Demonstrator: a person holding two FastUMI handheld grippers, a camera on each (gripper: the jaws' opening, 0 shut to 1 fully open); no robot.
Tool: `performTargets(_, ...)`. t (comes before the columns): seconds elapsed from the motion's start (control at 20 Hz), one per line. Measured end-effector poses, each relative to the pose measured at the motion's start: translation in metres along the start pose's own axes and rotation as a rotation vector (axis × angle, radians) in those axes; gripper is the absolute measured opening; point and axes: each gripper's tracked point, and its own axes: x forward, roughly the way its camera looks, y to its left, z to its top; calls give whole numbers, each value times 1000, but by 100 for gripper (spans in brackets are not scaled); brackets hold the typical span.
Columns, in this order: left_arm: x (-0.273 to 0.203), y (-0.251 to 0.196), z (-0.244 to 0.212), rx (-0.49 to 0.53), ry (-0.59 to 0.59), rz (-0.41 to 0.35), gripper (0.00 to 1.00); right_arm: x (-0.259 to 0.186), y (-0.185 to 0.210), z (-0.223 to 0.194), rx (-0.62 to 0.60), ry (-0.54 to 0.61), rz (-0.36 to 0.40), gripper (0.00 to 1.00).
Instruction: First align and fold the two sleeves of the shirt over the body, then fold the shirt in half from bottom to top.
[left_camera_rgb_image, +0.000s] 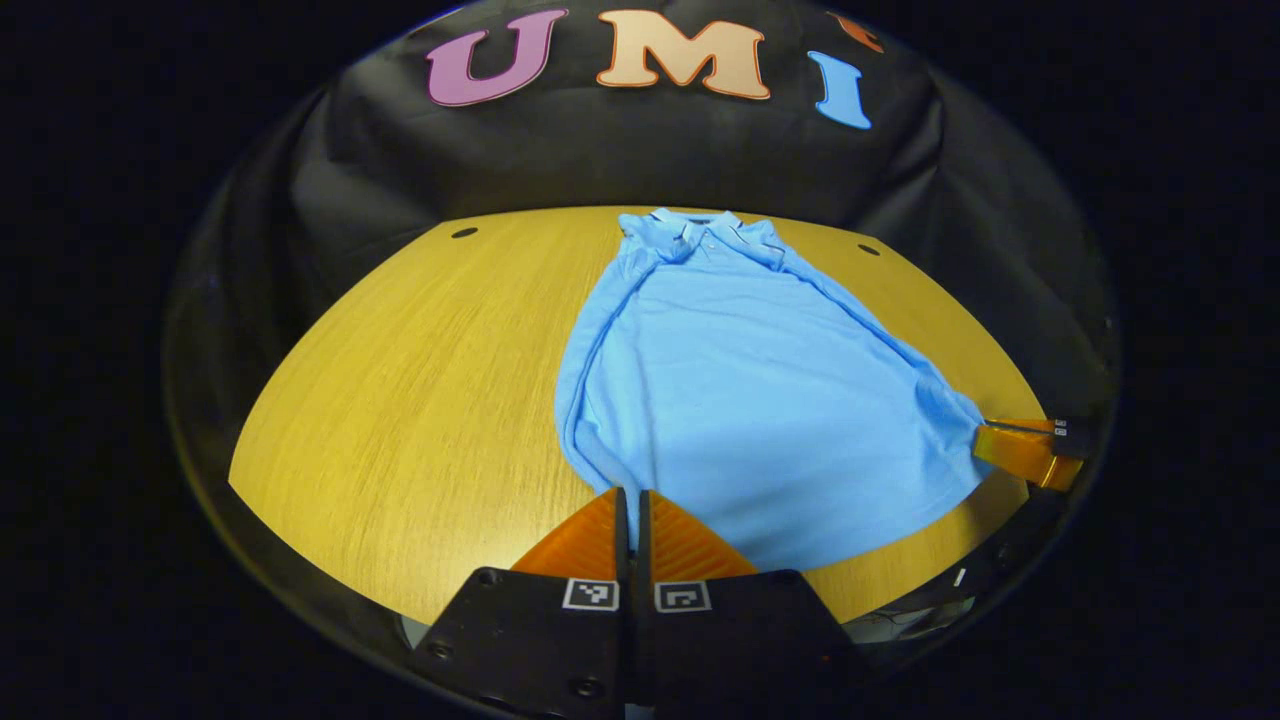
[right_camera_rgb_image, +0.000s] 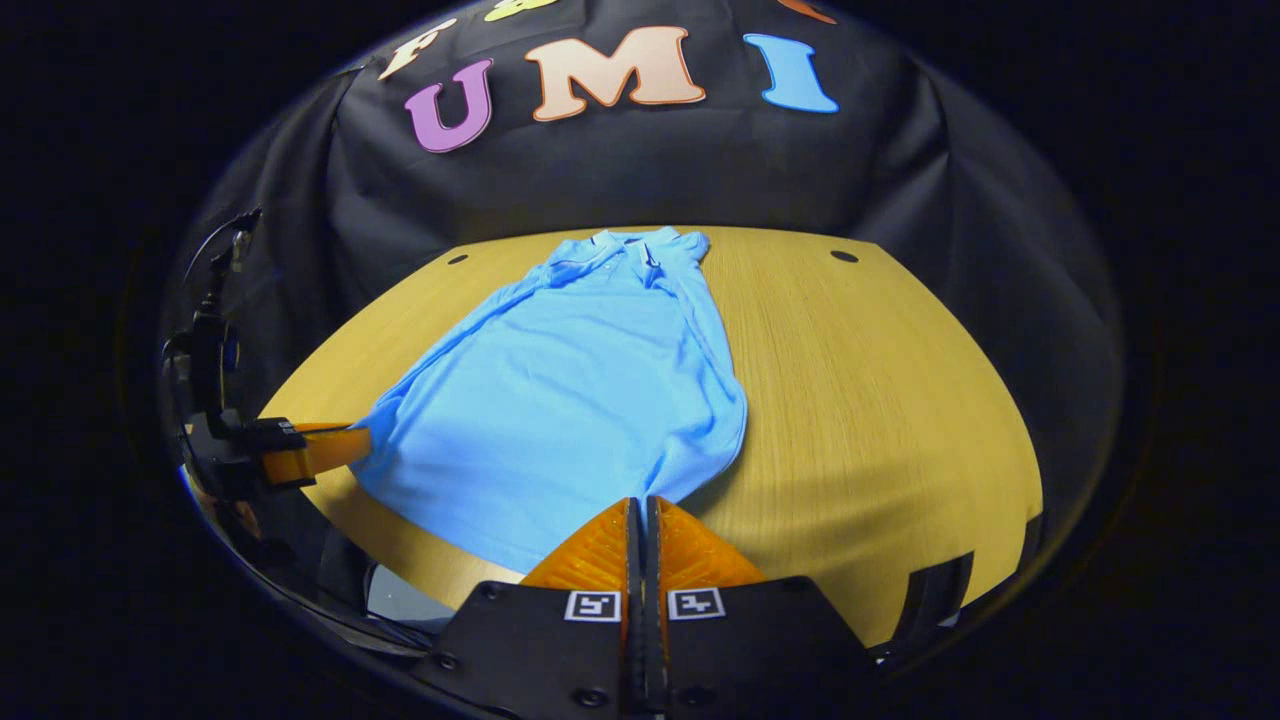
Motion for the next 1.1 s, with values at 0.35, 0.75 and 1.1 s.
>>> performTargets(0.35, 1, -1, 70, -43, -66, -40, 0, 7, -1, 68, 22, -86, 9, 3)
performTargets(0.75, 25, 5, 138, -80, -85, -90, 1, 27, -3, 152, 86, -188, -5, 3)
performTargets(1.1, 54, 22, 212, -63, -155, -114, 0, 55, -1, 217, 92, -251, -28, 3)
